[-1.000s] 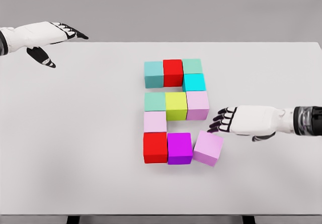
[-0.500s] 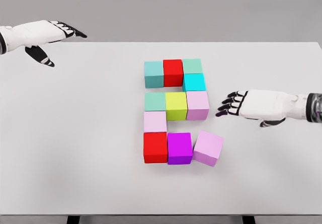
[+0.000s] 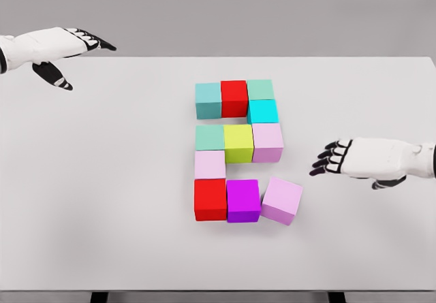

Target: Assemble the squares on the desktop into the number 2

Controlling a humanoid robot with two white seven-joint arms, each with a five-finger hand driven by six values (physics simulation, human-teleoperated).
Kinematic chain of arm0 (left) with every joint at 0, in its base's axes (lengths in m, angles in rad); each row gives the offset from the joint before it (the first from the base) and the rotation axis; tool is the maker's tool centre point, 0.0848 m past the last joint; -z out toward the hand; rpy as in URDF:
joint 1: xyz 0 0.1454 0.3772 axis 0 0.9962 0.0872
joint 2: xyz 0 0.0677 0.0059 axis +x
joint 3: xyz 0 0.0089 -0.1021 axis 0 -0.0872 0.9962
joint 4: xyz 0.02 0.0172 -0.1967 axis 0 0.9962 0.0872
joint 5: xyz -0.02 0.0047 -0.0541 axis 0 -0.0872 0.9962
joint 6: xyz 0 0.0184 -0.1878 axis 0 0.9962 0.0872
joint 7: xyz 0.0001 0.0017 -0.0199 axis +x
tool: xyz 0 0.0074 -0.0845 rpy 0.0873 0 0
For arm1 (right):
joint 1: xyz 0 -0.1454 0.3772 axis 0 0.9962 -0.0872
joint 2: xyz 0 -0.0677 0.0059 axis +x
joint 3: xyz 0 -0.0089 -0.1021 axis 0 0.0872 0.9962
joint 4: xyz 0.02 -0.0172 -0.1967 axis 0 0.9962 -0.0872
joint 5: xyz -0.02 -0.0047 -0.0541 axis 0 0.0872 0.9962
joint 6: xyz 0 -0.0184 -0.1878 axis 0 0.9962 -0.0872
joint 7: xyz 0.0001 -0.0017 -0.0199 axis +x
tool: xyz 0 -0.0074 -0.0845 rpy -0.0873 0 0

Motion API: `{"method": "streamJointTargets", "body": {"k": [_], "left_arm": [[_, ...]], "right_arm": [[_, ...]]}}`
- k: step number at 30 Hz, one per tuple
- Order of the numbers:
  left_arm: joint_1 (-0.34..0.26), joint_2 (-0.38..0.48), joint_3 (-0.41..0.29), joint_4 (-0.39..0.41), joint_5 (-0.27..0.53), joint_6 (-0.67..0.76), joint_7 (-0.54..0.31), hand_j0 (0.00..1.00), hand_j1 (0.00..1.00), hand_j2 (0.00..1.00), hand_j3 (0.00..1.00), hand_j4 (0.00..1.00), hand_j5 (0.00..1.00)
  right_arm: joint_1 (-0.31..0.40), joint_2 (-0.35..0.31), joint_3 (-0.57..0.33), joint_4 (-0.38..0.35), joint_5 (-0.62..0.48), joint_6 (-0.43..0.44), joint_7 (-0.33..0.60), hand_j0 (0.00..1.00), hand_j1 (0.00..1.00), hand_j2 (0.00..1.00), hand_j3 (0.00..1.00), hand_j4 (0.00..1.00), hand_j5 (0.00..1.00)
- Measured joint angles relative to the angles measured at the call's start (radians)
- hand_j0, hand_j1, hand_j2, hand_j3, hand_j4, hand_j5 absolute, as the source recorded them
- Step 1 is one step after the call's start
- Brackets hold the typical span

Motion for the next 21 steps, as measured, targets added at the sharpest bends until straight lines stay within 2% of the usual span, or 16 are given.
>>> {"method": "streamJointTargets", "body": {"k": [5,21], "left_arm": [[0.000,0.000,0.001,0.000,0.000,0.000,0.000,1.00,1.00,1.00,1.00,1.00,1.00],[0.000,0.000,0.001,0.000,0.000,0.000,0.000,1.00,1.00,1.00,1.00,1.00,1.00]], "right_arm": [[0.028,-0.016,0.005,-0.001,0.000,0.000,0.000,1.00,1.00,1.00,1.00,1.00,1.00],[0.020,0.004,0.082,-0.003,-0.007,0.000,0.000,1.00,1.00,1.00,1.00,1.00,1.00]]}}
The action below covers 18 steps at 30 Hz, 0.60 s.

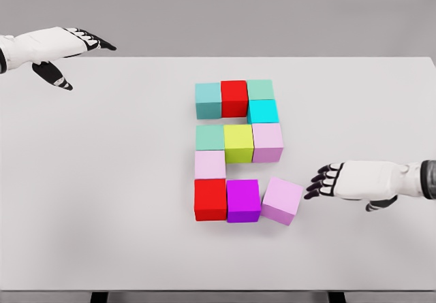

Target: Assemble the squares on the desktop into the number 2

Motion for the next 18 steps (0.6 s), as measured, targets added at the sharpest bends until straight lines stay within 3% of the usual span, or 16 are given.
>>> {"method": "streamJointTargets", "body": {"k": [18], "left_arm": [[0.002,-0.002,0.004,0.000,0.000,0.000,0.000,1.00,1.00,1.00,1.00,1.00,1.00]], "right_arm": [[-0.015,0.030,0.004,0.000,-0.020,0.000,0.000,1.00,1.00,1.00,1.00,1.00,1.00]]}}
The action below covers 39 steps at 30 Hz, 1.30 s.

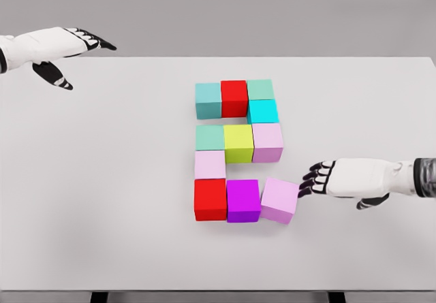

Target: Assemble the squares on the desktop into the number 2

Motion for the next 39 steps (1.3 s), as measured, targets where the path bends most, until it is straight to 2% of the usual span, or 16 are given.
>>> {"method": "streamJointTargets", "body": {"k": [18,34,38,39], "left_arm": [[0.011,-0.003,0.011,-0.001,0.000,0.000,0.000,1.00,1.00,1.00,1.00,1.00,1.00],[0.011,-0.001,0.015,-0.001,0.000,0.000,0.000,1.00,1.00,1.00,1.00,1.00,1.00],[0.014,-0.004,0.013,-0.001,0.000,0.000,0.000,1.00,1.00,1.00,1.00,1.00,1.00],[0.037,-0.008,0.011,-0.001,-0.001,0.000,0.000,1.00,1.00,1.00,1.00,1.00,1.00]], "right_arm": [[-0.029,0.011,0.000,0.000,-0.015,0.000,0.000,1.00,1.00,1.00,1.00,1.00,1.00],[-0.025,0.009,-0.002,0.002,-0.014,0.000,0.000,1.00,1.00,1.00,1.00,1.00,1.00],[-0.023,0.003,-0.054,0.003,-0.014,0.000,0.000,1.00,1.00,1.00,1.00,1.00,1.00],[-0.022,0.002,-0.083,0.004,-0.014,-0.001,0.000,1.00,1.00,1.00,1.00,1.00,1.00]]}}
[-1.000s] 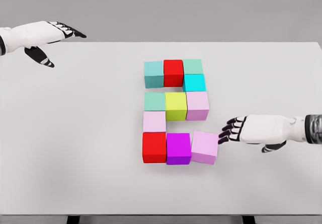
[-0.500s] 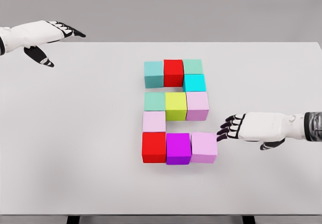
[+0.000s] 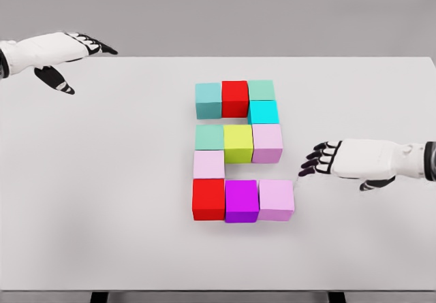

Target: Assemble the squares on the desktop into the number 2

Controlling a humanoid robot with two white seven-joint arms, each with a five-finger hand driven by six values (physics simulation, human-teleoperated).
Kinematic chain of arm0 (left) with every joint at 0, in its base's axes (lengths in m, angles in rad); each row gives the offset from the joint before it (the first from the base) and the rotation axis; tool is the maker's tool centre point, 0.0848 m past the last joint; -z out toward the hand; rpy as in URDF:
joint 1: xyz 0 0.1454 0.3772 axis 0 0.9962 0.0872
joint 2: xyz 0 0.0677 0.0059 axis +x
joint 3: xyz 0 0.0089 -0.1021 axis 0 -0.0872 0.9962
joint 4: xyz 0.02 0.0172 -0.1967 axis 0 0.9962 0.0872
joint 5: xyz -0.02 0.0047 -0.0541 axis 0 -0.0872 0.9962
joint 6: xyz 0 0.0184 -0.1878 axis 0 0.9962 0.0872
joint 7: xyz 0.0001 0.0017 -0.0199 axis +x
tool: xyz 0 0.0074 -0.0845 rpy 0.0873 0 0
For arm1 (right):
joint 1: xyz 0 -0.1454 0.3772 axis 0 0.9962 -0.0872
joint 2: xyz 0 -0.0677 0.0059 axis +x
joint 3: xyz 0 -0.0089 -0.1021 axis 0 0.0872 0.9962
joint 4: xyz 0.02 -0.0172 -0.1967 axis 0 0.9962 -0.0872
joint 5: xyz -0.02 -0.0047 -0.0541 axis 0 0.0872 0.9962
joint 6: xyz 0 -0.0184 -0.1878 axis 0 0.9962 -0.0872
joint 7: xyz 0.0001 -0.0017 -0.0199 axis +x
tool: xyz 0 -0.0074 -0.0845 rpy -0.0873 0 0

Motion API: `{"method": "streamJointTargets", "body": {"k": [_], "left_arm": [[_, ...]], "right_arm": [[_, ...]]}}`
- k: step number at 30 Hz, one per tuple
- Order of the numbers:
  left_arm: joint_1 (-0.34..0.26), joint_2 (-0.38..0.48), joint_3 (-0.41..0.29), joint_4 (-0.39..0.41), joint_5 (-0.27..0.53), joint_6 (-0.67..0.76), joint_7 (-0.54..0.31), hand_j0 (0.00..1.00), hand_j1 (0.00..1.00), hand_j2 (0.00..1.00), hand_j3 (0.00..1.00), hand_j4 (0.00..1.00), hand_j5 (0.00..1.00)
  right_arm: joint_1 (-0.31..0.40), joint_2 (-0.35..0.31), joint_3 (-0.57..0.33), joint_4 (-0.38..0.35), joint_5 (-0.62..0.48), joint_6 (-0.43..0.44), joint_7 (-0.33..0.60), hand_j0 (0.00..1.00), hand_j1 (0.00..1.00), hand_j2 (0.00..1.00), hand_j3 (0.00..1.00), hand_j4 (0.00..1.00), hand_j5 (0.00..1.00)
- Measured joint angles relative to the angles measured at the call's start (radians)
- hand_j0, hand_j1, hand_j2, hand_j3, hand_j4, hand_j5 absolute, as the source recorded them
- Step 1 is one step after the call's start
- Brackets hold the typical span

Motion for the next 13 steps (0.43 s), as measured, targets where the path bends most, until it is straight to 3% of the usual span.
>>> {"method": "streamJointTargets", "body": {"k": [3,7,13], "left_arm": [[0.054,-0.036,-0.008,0.009,0.000,-0.001,0.000,1.00,1.00,1.00,1.00,1.00,1.00],[0.058,-0.053,-0.017,0.021,0.006,0.000,0.000,1.00,1.00,1.00,1.00,1.00,1.00],[0.060,-0.054,-0.019,0.027,0.012,0.000,0.000,1.00,1.00,1.00,1.00,1.00,1.00]], "right_arm": [[0.002,-0.001,-0.067,0.006,-0.059,0.000,0.000,1.00,1.00,1.00,1.00,1.00,1.00],[0.000,-0.002,-0.099,0.020,-0.143,0.000,0.000,1.00,1.00,1.00,1.00,1.00,1.00],[0.000,-0.003,-0.109,0.026,-0.177,0.000,0.000,1.00,1.00,1.00,1.00,1.00,1.00]]}}
